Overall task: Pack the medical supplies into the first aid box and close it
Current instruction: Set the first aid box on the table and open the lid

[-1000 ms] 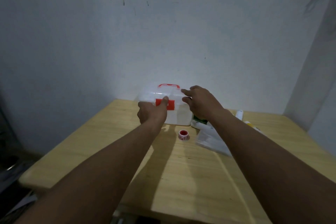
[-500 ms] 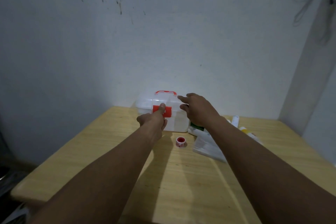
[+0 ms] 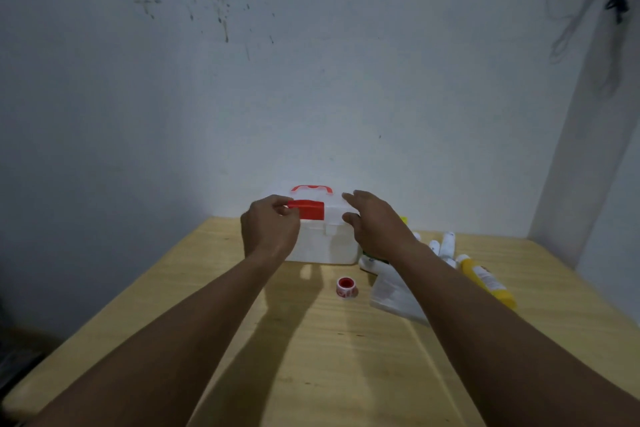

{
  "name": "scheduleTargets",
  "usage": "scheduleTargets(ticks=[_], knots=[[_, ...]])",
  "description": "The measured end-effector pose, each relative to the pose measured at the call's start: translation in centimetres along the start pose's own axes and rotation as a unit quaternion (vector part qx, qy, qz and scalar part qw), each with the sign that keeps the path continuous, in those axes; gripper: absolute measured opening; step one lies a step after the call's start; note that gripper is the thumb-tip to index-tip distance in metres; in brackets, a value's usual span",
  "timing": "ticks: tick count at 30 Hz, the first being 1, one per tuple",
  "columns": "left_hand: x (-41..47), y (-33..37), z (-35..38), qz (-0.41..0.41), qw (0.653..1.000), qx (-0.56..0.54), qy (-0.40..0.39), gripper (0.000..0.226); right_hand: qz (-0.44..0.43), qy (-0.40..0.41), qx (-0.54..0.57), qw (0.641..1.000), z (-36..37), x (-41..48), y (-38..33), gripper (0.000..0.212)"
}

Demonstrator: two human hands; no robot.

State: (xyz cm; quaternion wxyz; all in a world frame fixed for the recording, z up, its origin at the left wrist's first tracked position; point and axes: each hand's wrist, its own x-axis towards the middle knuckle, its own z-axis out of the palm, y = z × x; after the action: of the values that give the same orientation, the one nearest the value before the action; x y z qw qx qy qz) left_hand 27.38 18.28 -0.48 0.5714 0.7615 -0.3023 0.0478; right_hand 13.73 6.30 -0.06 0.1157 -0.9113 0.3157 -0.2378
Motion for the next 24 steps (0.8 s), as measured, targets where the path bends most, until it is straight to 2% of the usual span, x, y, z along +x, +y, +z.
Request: scheduleTargets(ticks=[3,5,8,10,14,19,24], knots=[[1.2,-1.6,-0.3,0.043,0.997,0.055,0.014,0.04,0.031,0.002,0.053,0.998,0.2,-0.1,-0.1,0.048],[2.1,-2.4,-0.2,0.014,0.998,0.068,0.01,0.066,0.037,0.001,0.077,0.996,0.4,-0.2,0.1,0.049],[2.6,-3.1,-0.4,-0.04,0.996,0.059,-0.054,0.097,0.05,-0.006,0.094,0.994,0.9,-0.5,0.1,0.058],[2.6,-3.4,-0.5,-0.037,0.994,0.059,-0.085,0.095,0.07,-0.008,0.1,0.993,1.1,-0.7,0.2,0.065],[1.9,-3.0,-0.8,-0.02,0.996,0.058,-0.064,0.085,0.08,0.003,0.11,0.991,1.2,-0.8,0.4,0.067],[2.4,-2.2,-1.3,-0.011,0.996,0.075,-0.041,0.094,0.096,0.043,0.131,0.986,1.2,-0.5,1.0,0.068],[3.9,-0.5,-1.6,-0.024,0.999,-0.001,-0.026,0.095,0.087,0.095,0.167,0.978,0.2,0.2,0.4,0.062]])
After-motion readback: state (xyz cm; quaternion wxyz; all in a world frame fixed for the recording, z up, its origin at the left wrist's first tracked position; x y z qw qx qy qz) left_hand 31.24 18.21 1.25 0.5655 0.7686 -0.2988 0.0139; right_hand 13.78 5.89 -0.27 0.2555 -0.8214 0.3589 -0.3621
